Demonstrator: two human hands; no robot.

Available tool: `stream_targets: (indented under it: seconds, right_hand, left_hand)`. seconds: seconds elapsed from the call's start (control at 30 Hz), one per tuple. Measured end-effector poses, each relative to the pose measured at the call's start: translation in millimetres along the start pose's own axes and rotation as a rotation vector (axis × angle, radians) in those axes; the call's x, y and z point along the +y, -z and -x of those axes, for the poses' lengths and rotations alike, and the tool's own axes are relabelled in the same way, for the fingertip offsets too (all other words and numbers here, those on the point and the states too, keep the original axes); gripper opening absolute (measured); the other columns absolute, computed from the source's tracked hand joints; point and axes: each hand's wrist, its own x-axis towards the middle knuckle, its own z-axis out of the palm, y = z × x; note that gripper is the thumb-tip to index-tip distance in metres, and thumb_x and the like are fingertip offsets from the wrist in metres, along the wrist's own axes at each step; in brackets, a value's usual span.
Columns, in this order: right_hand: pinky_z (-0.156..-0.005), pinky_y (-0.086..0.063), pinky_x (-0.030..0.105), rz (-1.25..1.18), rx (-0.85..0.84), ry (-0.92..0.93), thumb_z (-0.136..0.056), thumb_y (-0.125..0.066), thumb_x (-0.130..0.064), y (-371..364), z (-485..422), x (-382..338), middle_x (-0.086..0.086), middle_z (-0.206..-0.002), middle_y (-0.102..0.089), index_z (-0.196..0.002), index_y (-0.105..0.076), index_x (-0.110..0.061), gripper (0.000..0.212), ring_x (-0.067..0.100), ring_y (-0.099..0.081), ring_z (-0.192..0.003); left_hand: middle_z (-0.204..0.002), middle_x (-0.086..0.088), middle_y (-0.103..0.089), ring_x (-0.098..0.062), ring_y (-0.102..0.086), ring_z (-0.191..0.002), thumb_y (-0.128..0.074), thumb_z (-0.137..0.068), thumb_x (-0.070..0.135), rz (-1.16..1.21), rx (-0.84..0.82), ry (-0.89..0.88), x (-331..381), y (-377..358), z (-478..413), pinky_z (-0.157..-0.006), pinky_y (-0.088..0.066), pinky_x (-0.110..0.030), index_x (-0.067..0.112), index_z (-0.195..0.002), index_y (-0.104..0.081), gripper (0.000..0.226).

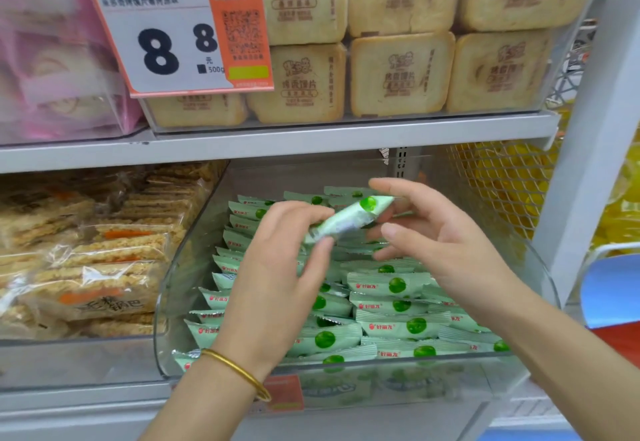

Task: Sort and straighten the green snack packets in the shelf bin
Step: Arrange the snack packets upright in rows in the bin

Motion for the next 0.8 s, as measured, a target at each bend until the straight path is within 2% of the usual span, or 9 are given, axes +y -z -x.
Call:
stream_targets:
  seconds: [0.07,0.13,0.2,0.27,0.3,0.37,0.4,0.53,0.8]
  right_hand:
    - [-0.088,-0.045,0.02,0.207,0.11,0.086,-0.088,-0.062,-0.009,2.6,-0.2,-0.4,-0.002,-0.103,-0.051,-0.112,-0.06,-0.045,0.043,0.006,-0.055,-0.099]
    - [-0.095,-0.041,0.022,0.252,0.127,0.146,-0.085,-0.064,-0.02,3.4,-0.7,-1.0,-0.01,-0.11,-0.05,-0.113,-0.056,-0.05,0.042,0.001,-0.05,-0.108]
    - [-0.097,-0.045,0.03,0.126,0.066,0.149,-0.082,-0.061,-0.018,2.4,0.1,0.2,-0.015,-0.119,-0.052,-0.111,-0.052,-0.047,0.042,0.006,-0.056,-0.112]
    - [-0.095,-0.047,0.031,0.094,-0.011,0.13,-0.083,-0.063,-0.015,0.2,1.5,1.0,-0.016,-0.119,-0.055,-0.107,-0.052,-0.04,0.036,0.008,-0.058,-0.111]
    - [-0.094,-0.046,0.026,0.122,-0.033,0.131,-0.085,-0.065,-0.012,-1.1,1.8,0.7,-0.016,-0.116,-0.056,-0.107,-0.054,-0.035,0.033,0.005,-0.055,-0.113]
    - [-0.081,-0.047,0.012,0.07,-0.025,0.119,-0.085,-0.064,-0.001,-1.9,1.8,0.1,-0.012,-0.112,-0.059,-0.106,-0.058,-0.025,0.032,-0.001,-0.053,-0.11]
    - [-0.076,-0.048,0.009,0.027,-0.014,0.111,-0.084,-0.063,0.003,-1.4,1.5,-0.1,-0.009,-0.112,-0.059,-0.106,-0.059,-0.022,0.033,-0.002,-0.054,-0.108]
    - [-0.069,-0.054,0.021,-0.051,0.009,0.075,-0.083,-0.061,0.007,-0.7,-0.6,1.7,-0.007,-0.109,-0.062,-0.107,-0.058,-0.019,0.036,0.003,-0.059,-0.1]
    - [-0.068,-0.055,0.025,-0.081,0.028,0.037,-0.083,-0.061,0.005,-1.6,-0.5,3.0,-0.005,-0.109,-0.064,-0.107,-0.059,-0.02,0.035,0.008,-0.061,-0.1]
  left_hand:
    - [-0.096,0.02,-0.058,0.01,-0.051,-0.084,-0.053,-0.093,0.019,0.086,0.057,0.065,1.1,4.5,-1.5,-0.075,-0.036,-0.001,0.026,-0.111,-0.061,0.021]
    - [-0.094,0.022,-0.061,0.002,-0.053,-0.069,-0.055,-0.093,0.017,0.227,0.09,0.165,2.1,7.9,-2.1,-0.062,-0.042,-0.008,0.033,-0.11,-0.057,0.023]
    - [-0.094,0.021,-0.065,-0.002,-0.061,-0.072,-0.055,-0.092,0.015,0.4,0.079,0.259,3.1,9.8,-3.0,-0.061,-0.047,-0.013,0.034,-0.106,-0.054,0.024]
    - [-0.087,0.01,-0.071,-0.003,-0.066,-0.074,-0.054,-0.092,0.012,0.527,0.048,0.31,3.4,10.2,-3.4,-0.062,-0.049,-0.015,0.032,-0.104,-0.052,0.023]
    - [-0.086,0.007,-0.071,-0.004,-0.066,-0.074,-0.053,-0.092,0.012,0.56,0.028,0.317,3.6,10.8,-3.3,-0.063,-0.049,-0.015,0.032,-0.103,-0.052,0.023]
    - [-0.092,0.005,-0.071,-0.004,-0.066,-0.078,-0.054,-0.091,0.012,0.617,-0.036,0.321,3.6,11.5,-2.6,-0.064,-0.05,-0.016,0.032,-0.106,-0.051,0.024]
    - [-0.097,0.005,-0.07,-0.006,-0.066,-0.081,-0.057,-0.089,0.011,0.652,-0.08,0.317,4.0,11.5,-1.9,-0.065,-0.051,-0.018,0.032,-0.108,-0.051,0.029]
    - [-0.11,0.001,-0.061,-0.01,-0.065,-0.094,-0.065,-0.081,-0.005,0.665,-0.164,0.269,5.5,9.8,0.6,-0.07,-0.054,-0.022,0.035,-0.11,-0.048,0.052]
    - [-0.108,0.007,-0.061,-0.009,-0.065,-0.091,-0.064,-0.082,-0.004,0.676,-0.146,0.279,5.1,9.0,-0.6,-0.07,-0.056,-0.025,0.037,-0.11,-0.048,0.053]
